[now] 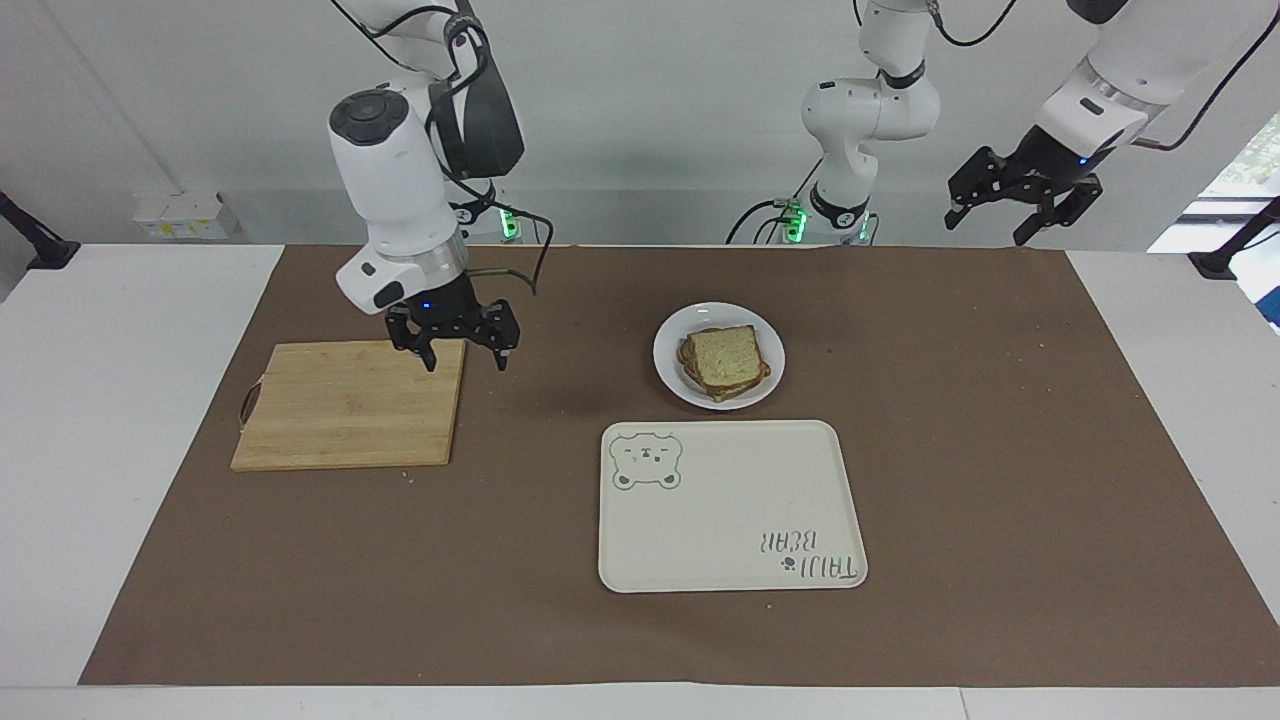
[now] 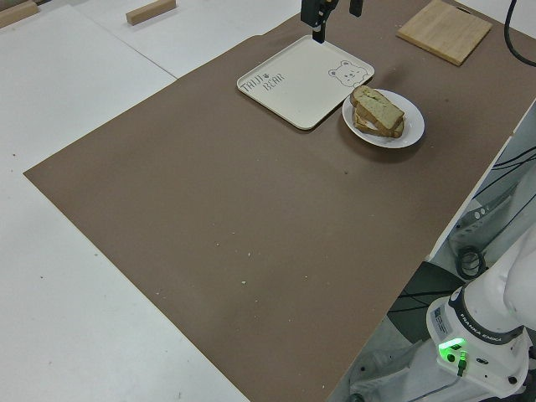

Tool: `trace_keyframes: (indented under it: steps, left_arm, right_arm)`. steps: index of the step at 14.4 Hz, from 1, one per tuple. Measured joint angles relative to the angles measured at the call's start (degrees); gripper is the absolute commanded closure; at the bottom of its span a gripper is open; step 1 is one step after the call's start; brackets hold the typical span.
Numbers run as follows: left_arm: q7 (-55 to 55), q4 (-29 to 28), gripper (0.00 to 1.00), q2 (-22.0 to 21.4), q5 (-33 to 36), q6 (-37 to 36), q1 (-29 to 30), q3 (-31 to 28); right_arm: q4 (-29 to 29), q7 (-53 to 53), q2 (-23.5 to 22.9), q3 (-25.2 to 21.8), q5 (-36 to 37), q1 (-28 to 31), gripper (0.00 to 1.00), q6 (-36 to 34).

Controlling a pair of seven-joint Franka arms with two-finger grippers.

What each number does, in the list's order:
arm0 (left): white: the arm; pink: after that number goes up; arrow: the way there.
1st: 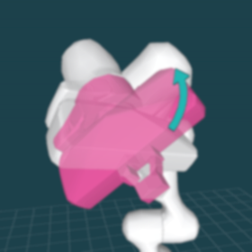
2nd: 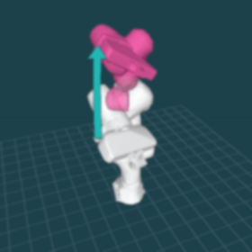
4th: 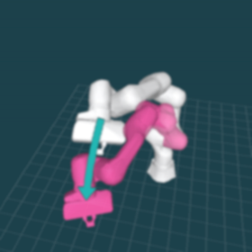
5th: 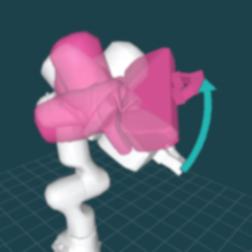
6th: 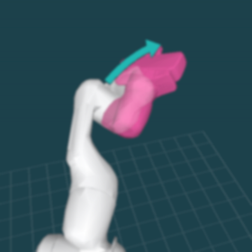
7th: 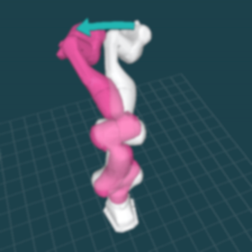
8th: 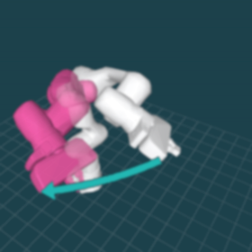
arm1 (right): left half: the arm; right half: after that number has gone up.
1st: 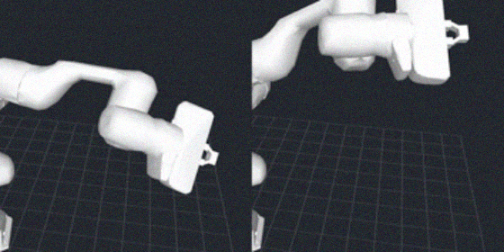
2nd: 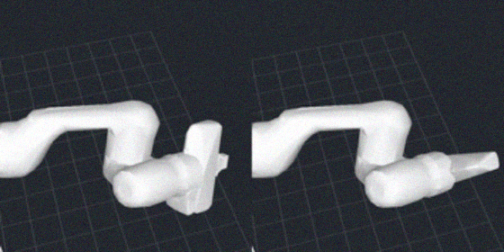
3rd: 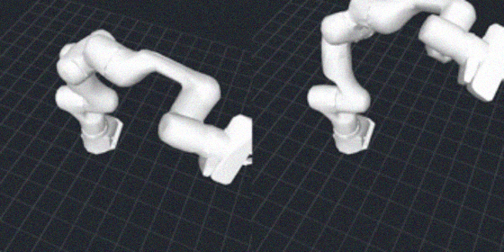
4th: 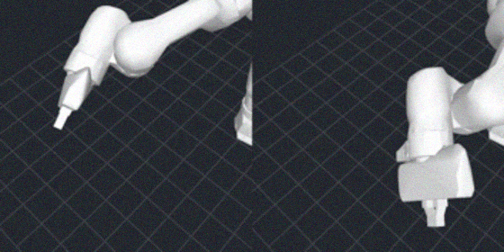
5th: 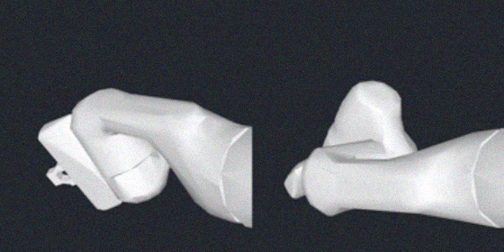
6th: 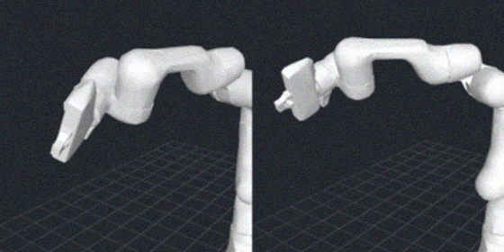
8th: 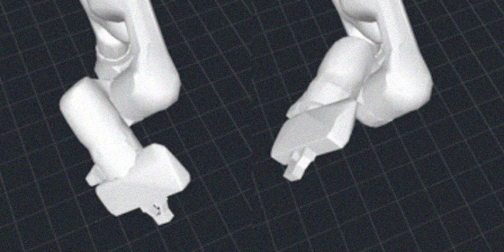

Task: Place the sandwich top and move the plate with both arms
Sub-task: 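Withdraw the right gripper while the left gripper reaches toward the plate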

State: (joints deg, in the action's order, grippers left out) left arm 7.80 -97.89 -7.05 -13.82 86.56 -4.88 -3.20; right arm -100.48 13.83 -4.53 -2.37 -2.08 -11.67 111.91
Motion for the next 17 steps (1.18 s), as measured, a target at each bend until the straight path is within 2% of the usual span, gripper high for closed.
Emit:
trace_keyframes:
  steps: [5,9,17]
  left_arm:
    - [0.4,-20.3,0.0,-3.4,-12.2,19.0,-0.3,0.8]
    - [5.2,-33.6,0.0,-5.4,-23.5,32.9,-4.8,1.3]
    - [29.5,-48.0,0.0,-4.4,-49.1,38.8,-5.3,0.8]
  right_arm:
    - [0.0,-0.1,3.5,-0.1,0.0,6.4,0.0,-5.9]
    - [0.0,-1.2,3.7,-0.1,0.0,9.5,0.0,-8.6]
    - [0.6,-1.7,10.4,-1.0,0.1,9.8,0.0,-11.9]
